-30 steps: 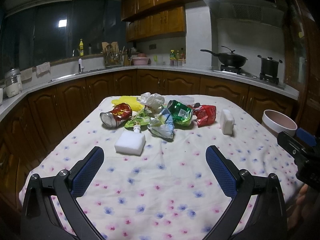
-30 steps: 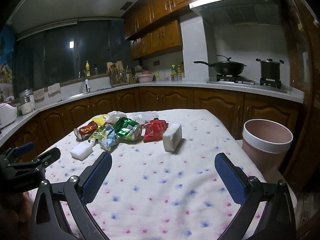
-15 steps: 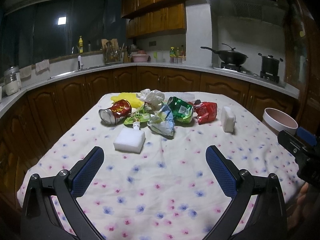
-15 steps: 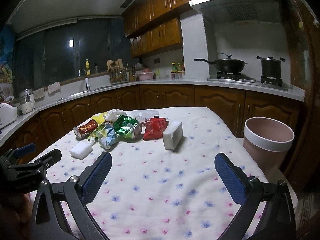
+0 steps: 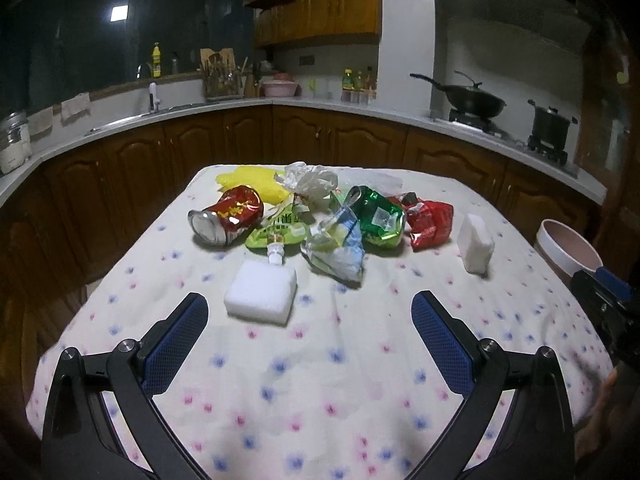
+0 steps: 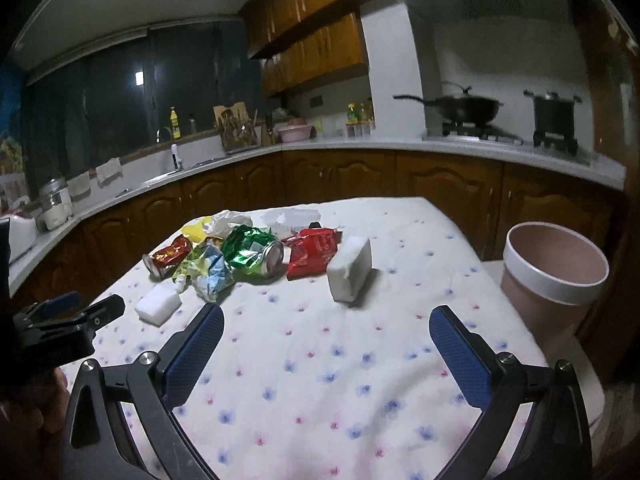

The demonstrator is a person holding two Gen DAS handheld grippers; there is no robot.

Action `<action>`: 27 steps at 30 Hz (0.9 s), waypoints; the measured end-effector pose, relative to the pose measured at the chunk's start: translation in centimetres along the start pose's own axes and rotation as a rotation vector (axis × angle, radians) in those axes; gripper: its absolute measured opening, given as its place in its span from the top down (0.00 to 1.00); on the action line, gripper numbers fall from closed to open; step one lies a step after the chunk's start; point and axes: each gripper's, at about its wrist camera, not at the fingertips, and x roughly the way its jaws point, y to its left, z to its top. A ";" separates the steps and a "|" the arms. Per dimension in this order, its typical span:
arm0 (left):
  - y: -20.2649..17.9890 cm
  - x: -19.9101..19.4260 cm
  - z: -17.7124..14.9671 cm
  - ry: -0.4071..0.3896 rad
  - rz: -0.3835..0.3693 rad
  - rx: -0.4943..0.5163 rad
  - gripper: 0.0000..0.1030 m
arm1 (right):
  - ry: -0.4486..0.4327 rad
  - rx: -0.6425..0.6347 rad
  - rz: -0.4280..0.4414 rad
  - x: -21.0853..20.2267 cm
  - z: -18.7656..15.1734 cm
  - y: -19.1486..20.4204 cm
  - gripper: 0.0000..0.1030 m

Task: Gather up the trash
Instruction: 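Grasp the blue-white wrapper with the left tool while the right tool grasps the white foam block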

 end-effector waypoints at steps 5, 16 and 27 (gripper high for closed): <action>-0.4 3.5 2.2 0.064 -0.043 0.052 0.00 | 0.024 -0.014 -0.002 2.4 2.0 -0.5 0.01; 0.2 10.7 5.8 0.188 -0.104 0.048 0.20 | 0.161 0.021 -0.002 9.7 5.4 -1.4 0.27; -0.7 15.8 6.3 0.302 -0.145 0.098 0.59 | 0.318 0.107 -0.024 15.9 4.7 -3.2 0.51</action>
